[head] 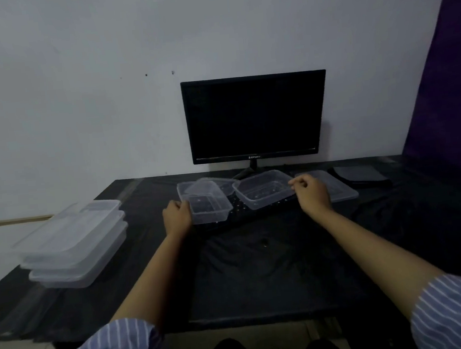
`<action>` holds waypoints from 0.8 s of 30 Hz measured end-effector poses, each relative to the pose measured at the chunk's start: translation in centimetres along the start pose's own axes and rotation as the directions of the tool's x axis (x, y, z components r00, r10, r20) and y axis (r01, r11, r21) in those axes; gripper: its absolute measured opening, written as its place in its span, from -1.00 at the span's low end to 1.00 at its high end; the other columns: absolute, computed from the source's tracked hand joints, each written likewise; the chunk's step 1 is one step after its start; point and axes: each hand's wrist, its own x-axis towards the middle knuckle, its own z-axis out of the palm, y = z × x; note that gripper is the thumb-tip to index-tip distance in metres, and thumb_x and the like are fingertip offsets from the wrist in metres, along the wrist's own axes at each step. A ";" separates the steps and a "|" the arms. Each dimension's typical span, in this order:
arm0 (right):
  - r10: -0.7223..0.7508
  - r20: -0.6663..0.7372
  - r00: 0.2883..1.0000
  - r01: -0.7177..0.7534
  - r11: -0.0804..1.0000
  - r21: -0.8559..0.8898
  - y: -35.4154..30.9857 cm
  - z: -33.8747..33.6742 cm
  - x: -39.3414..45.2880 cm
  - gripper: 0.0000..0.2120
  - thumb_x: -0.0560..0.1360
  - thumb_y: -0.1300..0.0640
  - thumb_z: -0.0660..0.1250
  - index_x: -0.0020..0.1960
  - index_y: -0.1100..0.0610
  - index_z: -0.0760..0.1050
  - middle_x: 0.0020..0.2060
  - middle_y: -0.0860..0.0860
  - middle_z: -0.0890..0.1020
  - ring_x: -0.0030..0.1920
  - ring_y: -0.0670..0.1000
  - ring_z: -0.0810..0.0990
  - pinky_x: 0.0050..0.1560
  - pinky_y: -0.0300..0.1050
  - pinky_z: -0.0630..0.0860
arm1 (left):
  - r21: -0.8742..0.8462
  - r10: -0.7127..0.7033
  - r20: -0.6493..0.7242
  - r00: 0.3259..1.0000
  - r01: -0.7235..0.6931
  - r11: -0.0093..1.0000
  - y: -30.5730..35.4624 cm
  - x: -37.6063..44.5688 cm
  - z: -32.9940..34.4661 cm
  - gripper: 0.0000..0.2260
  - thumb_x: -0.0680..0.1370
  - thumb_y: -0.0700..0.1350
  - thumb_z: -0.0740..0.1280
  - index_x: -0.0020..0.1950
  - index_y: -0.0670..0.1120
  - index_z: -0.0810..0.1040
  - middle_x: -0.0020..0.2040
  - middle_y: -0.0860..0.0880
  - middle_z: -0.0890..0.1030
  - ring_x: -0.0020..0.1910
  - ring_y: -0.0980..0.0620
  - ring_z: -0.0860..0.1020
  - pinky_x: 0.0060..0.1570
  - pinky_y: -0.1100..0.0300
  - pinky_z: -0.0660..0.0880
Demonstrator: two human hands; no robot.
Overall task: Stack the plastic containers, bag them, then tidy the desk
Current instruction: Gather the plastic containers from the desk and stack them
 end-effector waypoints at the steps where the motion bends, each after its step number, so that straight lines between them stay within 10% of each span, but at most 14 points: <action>1: 0.022 -0.040 0.999 -0.024 0.998 -0.051 0.6 -0.6 0.6 -0.82 0.59 0.12 0.22 0.00 0.06 0.60 -0.01 0.09 0.66 -0.11 0.09 0.58 -0.21 -0.12 0.45 | -0.024 0.015 -0.023 1.000 -0.016 1.000 0.1 0.2 0.0 -0.75 0.58 -0.17 0.18 -0.30 -0.10 0.31 -0.12 -0.17 0.45 -0.13 -0.07 0.39 -0.13 0.04 0.34; 8: 0.231 -0.187 0.955 -0.292 0.848 -0.442 4.8 -4.9 4.6 -0.60 0.54 -0.08 0.29 0.26 0.12 0.54 0.31 0.22 0.42 0.34 0.25 0.30 0.32 0.10 0.30 | -0.252 0.046 -0.070 0.997 -0.062 0.966 2.9 0.4 1.0 -0.75 0.59 -0.13 0.19 -0.29 -0.05 0.29 -0.29 0.00 0.40 -0.18 0.00 0.39 -0.27 0.11 0.31; 16: 0.431 -0.123 0.894 -0.417 0.701 -0.579 6.7 -6.6 6.2 -0.13 0.36 -0.45 0.28 0.39 0.20 0.38 0.42 0.21 0.24 0.38 0.21 0.21 0.37 0.03 0.19 | -0.429 0.093 0.128 0.987 -0.030 0.903 6.8 -1.9 5.9 -0.85 0.61 -0.11 0.20 -0.09 -0.16 0.43 -0.09 -0.17 0.54 -0.05 -0.12 0.52 0.05 -0.11 0.49; 24: 0.452 -0.059 0.890 -0.395 0.701 -0.593 8.6 -6.9 7.5 -0.19 0.40 -0.43 0.26 0.38 0.19 0.42 0.45 0.23 0.21 0.40 0.24 0.17 0.37 0.07 0.18 | -0.532 0.083 0.284 0.955 0.085 0.842 7.7 -3.7 9.3 -0.83 0.62 -0.12 0.22 -0.10 -0.20 0.47 0.06 -0.33 0.59 0.02 -0.25 0.58 0.01 -0.17 0.51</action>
